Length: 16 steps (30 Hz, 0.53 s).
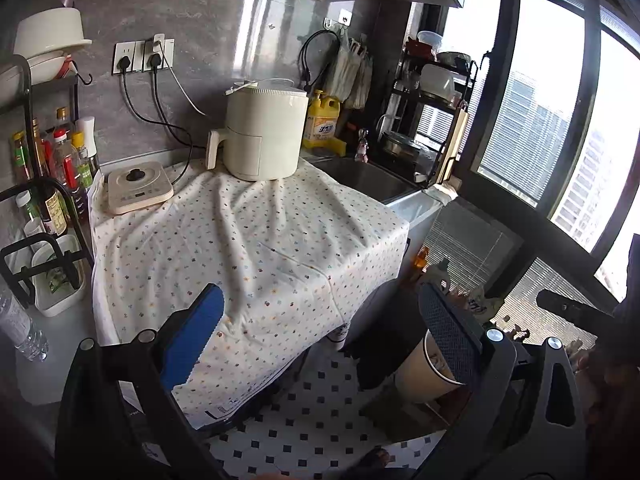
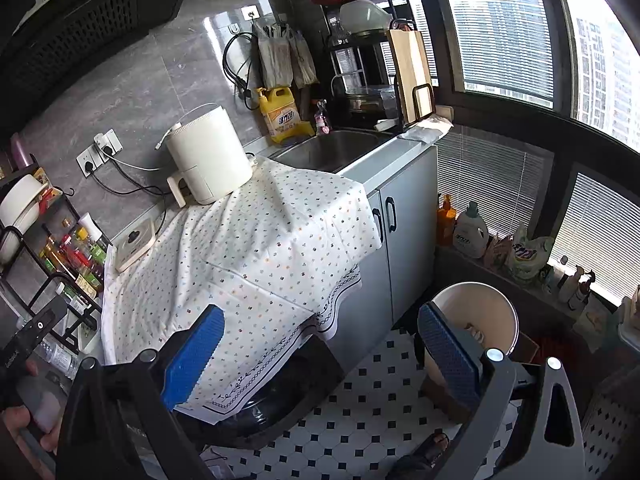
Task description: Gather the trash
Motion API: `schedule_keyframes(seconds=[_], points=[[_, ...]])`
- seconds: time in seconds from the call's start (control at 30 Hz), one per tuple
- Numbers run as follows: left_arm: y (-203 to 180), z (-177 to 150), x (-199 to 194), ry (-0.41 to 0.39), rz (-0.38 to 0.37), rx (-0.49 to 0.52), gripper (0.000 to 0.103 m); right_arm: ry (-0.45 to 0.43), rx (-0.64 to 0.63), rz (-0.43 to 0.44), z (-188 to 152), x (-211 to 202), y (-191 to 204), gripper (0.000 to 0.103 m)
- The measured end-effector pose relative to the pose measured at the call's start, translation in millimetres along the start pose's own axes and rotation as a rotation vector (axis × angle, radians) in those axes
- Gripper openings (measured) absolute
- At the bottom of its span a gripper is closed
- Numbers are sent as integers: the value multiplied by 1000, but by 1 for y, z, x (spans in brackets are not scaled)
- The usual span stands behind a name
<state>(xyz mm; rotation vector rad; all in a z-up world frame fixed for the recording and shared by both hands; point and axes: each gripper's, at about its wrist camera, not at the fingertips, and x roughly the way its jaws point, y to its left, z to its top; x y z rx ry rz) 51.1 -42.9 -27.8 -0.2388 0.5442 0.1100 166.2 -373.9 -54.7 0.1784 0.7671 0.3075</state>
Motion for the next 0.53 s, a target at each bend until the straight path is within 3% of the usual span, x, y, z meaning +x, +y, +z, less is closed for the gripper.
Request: schedule_keyframes(seconds=[0.53], points=[[-4, -1, -3, -6, -60, -9, 97, -25, -21, -34, -2, -17, 5, 95]])
